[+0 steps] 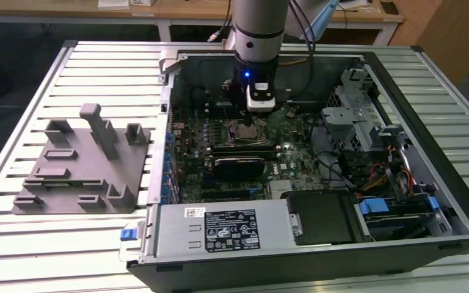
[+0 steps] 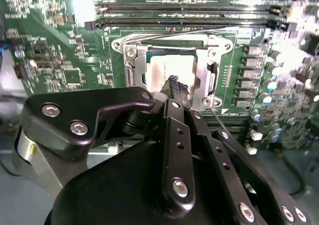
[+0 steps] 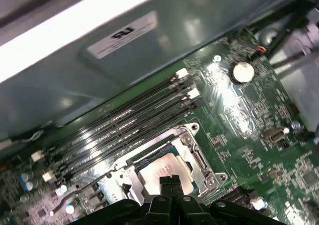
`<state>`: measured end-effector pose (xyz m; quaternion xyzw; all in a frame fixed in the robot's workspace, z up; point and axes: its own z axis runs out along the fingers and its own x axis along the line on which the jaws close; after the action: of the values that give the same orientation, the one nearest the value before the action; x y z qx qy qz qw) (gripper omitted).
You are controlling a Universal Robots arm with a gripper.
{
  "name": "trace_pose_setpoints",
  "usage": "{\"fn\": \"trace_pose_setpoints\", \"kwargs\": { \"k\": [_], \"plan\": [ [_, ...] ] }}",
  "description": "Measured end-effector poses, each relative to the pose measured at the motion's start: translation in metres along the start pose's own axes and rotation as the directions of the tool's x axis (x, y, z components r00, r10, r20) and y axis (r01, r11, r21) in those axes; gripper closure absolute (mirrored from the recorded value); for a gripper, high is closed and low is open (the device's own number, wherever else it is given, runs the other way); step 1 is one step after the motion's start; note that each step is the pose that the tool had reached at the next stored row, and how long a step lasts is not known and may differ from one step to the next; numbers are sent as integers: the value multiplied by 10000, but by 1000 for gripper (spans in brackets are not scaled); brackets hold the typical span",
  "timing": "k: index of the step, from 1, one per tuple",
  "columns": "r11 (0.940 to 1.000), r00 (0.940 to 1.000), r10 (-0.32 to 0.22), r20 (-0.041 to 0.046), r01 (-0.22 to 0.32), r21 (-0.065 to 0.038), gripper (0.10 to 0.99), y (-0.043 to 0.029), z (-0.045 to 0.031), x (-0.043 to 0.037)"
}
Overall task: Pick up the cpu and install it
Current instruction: 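Close the cpu cover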
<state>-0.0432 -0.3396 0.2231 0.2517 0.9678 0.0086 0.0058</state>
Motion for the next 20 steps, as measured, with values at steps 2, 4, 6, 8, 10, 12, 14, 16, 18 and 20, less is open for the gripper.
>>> {"fn": "trace_pose_setpoints", "kwargs": {
  "k": [2, 4, 6, 8, 10, 12, 14, 16, 18, 20],
  "plan": [
    [9994, 9994, -360, -7, 360, -3, 980, 0, 1, 0],
    [9974, 9974, -725, -14, 725, -6, 980, 0, 2, 0],
    [9940, 9940, -1094, -21, 1094, -9, 980, 0, 4, 0],
    [9893, 9893, -1456, -27, 1456, -12, 980, 0, 5, 0],
    [9835, 9835, -1810, -34, 1810, -16, 980, 0, 6, 0],
    [9764, 9763, -2162, -40, 2162, -20, 980, 0, 8, 0],
    [9679, 9679, -2512, -47, 2511, -24, 980, 0, 8, 0],
    [9578, 9578, -2874, -53, 2874, -29, 980, 0, 9, 0],
    [9468, 9468, -3218, -59, 3218, -33, 980, 0, 10, 0],
    [9346, 9346, -3556, -65, 3556, -38, 980, 0, 11, 0]
  ]
}}
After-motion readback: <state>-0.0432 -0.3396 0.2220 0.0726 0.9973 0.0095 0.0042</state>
